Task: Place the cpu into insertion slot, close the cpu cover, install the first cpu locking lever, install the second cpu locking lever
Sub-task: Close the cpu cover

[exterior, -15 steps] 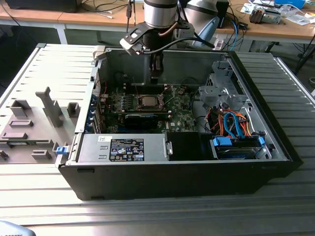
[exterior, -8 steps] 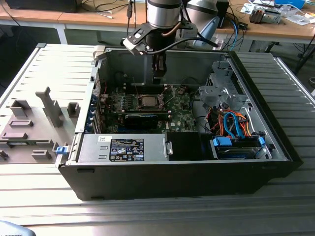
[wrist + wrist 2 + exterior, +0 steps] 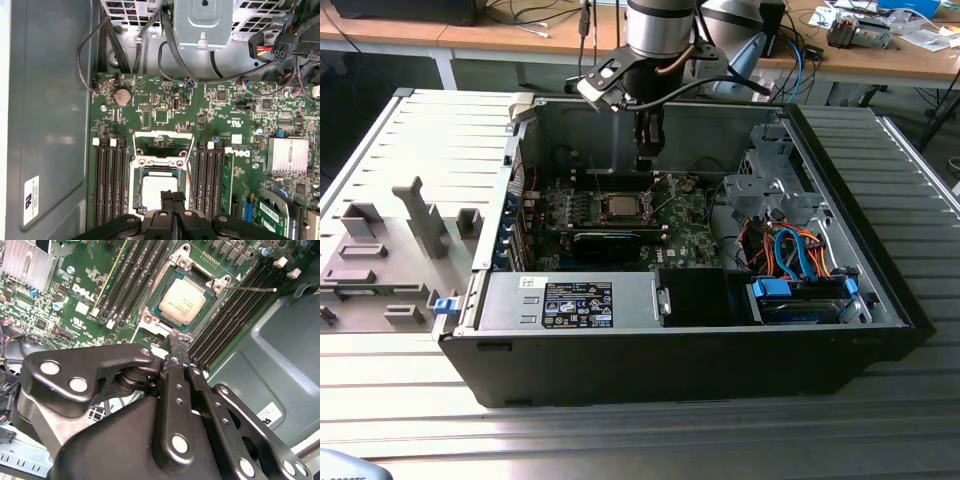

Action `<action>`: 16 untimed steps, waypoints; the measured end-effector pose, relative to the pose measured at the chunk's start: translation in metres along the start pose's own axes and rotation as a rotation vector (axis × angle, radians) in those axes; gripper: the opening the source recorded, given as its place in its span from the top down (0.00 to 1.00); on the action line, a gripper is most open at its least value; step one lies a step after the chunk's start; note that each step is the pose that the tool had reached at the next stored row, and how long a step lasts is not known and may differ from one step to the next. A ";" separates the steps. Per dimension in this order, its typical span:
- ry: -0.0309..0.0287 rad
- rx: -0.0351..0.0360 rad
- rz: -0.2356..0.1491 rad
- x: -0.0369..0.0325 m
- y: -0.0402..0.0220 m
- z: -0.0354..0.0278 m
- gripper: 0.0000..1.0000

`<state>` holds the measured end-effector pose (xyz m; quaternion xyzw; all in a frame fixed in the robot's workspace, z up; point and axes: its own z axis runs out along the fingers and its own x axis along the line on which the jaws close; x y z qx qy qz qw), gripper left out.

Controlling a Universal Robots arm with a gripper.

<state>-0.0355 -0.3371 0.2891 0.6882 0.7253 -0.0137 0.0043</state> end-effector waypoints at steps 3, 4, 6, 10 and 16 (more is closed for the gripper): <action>0.0001 0.0001 0.000 -0.0001 0.0026 0.0000 0.89; 0.0001 0.0000 0.000 -0.0002 0.0030 0.0000 0.89; 0.0001 0.0000 0.000 -0.0002 0.0040 0.0000 0.89; 0.0001 0.0000 0.000 -0.0003 0.0057 0.0000 0.89; 0.0000 0.0000 0.000 -0.0004 0.0077 0.0001 0.89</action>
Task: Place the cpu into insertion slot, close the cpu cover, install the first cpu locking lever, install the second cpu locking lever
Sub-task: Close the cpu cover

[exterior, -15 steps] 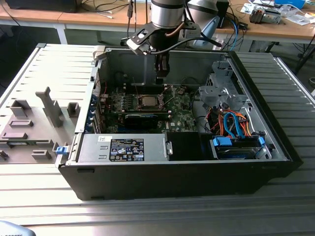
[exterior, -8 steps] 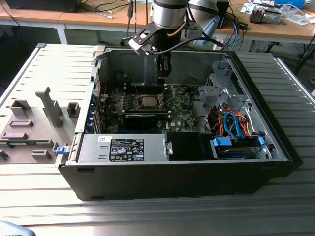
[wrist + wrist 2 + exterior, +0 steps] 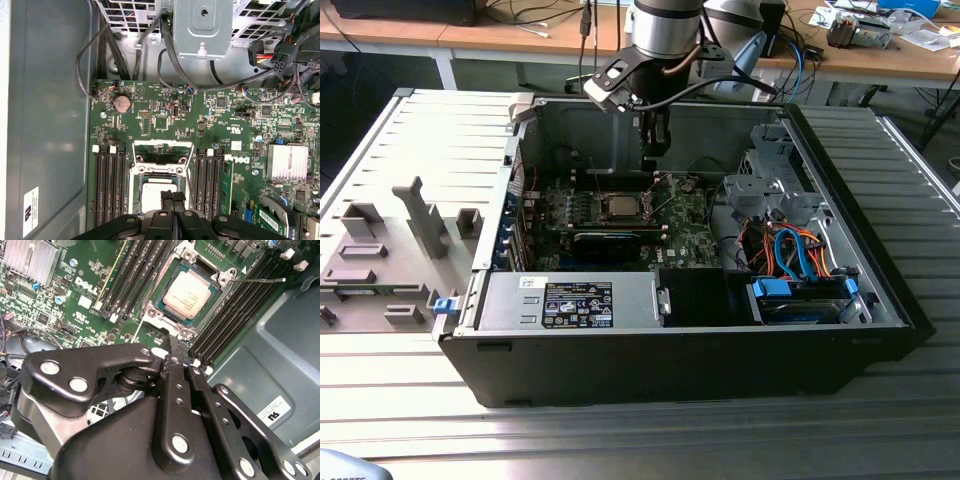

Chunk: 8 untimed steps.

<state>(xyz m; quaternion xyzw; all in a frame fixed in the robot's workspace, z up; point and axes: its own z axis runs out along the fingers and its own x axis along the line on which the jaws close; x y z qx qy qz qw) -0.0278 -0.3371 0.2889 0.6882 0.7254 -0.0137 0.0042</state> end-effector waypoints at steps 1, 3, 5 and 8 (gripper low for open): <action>0.0000 0.0000 0.000 0.0000 0.0003 0.0000 0.89; 0.0000 0.0000 0.000 0.0000 0.0009 0.0000 0.89; 0.0000 0.0000 0.000 -0.0001 0.0016 0.0000 0.89; 0.0001 0.0000 0.000 -0.0001 0.0027 0.0001 0.89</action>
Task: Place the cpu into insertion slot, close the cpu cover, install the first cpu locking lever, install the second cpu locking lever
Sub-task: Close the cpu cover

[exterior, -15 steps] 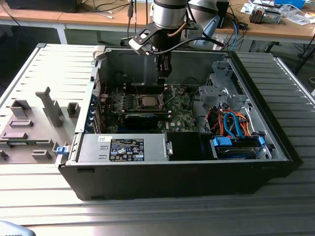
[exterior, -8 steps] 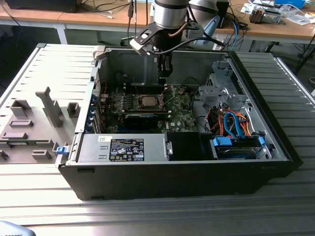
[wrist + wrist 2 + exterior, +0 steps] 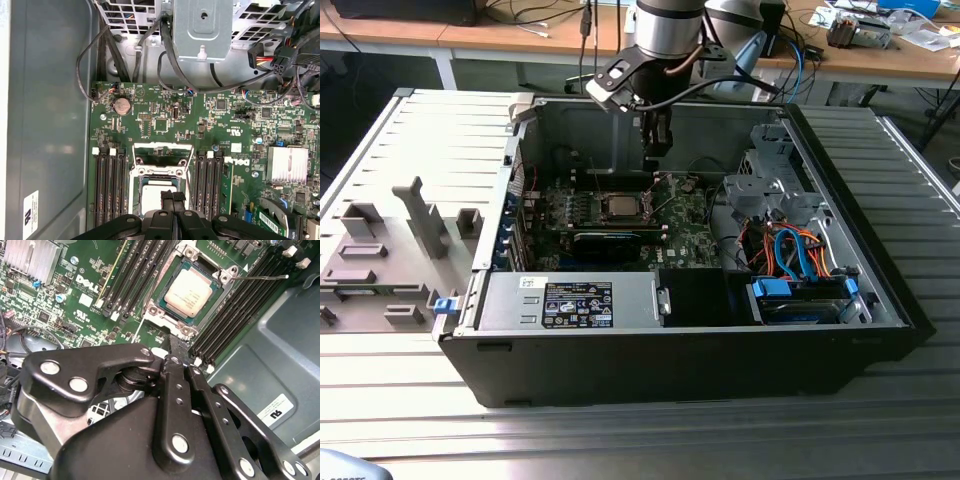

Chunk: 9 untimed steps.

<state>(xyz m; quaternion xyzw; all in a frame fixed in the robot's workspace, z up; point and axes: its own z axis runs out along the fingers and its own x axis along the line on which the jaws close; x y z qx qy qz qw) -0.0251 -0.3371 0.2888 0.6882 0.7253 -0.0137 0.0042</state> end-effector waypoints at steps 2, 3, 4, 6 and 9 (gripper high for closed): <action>-0.0001 0.0001 0.000 -0.0001 0.0015 0.0000 0.89; -0.0001 0.0001 0.000 -0.0001 0.0022 0.0000 0.89; -0.0001 0.0001 0.000 -0.0001 0.0025 0.0000 0.89; -0.0001 0.0001 0.000 -0.0002 0.0035 0.0000 0.89; 0.0000 0.0001 0.000 -0.0003 0.0052 0.0001 0.89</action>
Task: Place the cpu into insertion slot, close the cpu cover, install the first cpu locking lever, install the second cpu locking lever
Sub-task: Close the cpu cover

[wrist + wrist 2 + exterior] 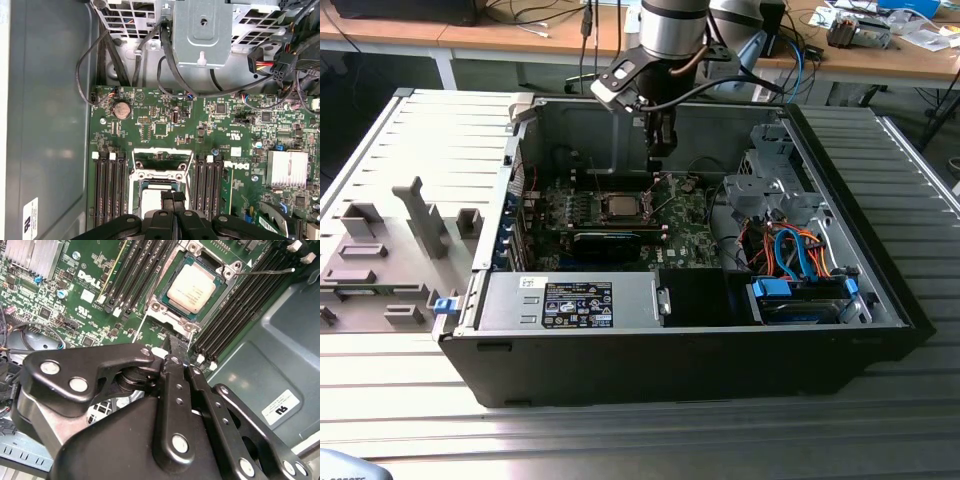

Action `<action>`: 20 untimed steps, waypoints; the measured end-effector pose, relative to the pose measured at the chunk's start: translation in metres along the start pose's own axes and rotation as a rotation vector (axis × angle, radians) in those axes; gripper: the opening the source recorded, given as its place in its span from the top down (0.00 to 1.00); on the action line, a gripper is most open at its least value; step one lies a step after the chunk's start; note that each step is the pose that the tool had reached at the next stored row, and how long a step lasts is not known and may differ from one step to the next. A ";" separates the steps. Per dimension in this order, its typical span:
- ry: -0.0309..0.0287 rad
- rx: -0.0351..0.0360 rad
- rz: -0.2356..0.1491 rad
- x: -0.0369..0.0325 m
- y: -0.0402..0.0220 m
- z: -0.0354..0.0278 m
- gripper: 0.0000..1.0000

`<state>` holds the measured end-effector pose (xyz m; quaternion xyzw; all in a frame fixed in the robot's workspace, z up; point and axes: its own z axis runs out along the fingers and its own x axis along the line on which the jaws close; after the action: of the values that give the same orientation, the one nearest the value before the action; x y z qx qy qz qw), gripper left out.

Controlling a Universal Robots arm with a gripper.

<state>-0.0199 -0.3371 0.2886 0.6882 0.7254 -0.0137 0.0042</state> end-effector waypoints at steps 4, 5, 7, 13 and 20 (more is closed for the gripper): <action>0.0000 0.0000 0.000 -0.0001 0.0020 0.0001 0.89; 0.0000 0.0000 0.000 -0.0001 0.0025 0.0001 0.89; -0.0001 0.0000 0.000 -0.0002 0.0034 0.0002 0.89; 0.0000 0.0000 0.000 -0.0002 0.0048 0.0003 0.89; 0.0000 0.0000 0.000 -0.0003 0.0063 0.0004 0.89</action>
<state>-0.0136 -0.3371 0.2882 0.6882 0.7254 -0.0137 0.0042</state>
